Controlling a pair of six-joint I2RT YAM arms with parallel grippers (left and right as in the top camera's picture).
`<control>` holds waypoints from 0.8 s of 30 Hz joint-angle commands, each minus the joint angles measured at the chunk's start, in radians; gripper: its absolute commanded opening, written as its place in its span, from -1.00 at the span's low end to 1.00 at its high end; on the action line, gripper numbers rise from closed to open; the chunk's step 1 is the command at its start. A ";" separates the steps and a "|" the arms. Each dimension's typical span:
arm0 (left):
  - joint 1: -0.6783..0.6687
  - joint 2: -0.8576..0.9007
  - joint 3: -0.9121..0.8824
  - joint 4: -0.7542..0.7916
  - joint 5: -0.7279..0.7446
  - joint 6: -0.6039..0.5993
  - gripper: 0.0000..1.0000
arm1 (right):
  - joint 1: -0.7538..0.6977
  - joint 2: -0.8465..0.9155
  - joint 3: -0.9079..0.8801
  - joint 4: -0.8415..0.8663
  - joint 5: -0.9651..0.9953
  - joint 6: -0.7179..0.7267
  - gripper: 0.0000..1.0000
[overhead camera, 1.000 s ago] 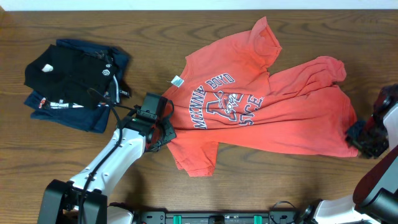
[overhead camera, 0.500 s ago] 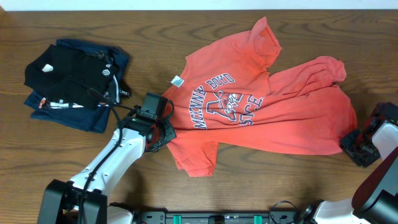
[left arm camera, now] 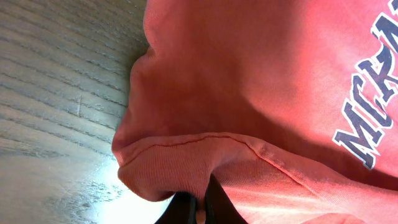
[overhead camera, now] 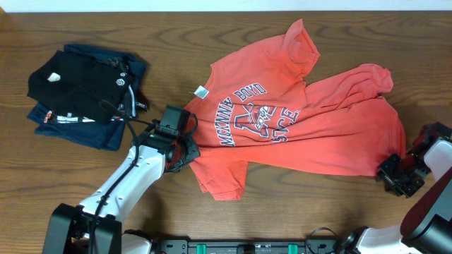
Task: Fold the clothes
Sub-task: 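Grasp the shirt's right hem corner with the right gripper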
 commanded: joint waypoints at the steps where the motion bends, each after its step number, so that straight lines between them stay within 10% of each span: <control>1: 0.005 -0.004 -0.003 -0.003 -0.024 0.017 -0.88 | -0.020 -0.010 0.013 0.010 -0.008 -0.013 -0.33; 24: 0.005 -0.004 -0.004 -0.003 -0.024 0.017 -0.88 | -0.113 -0.096 0.020 0.047 -0.132 -0.070 -0.27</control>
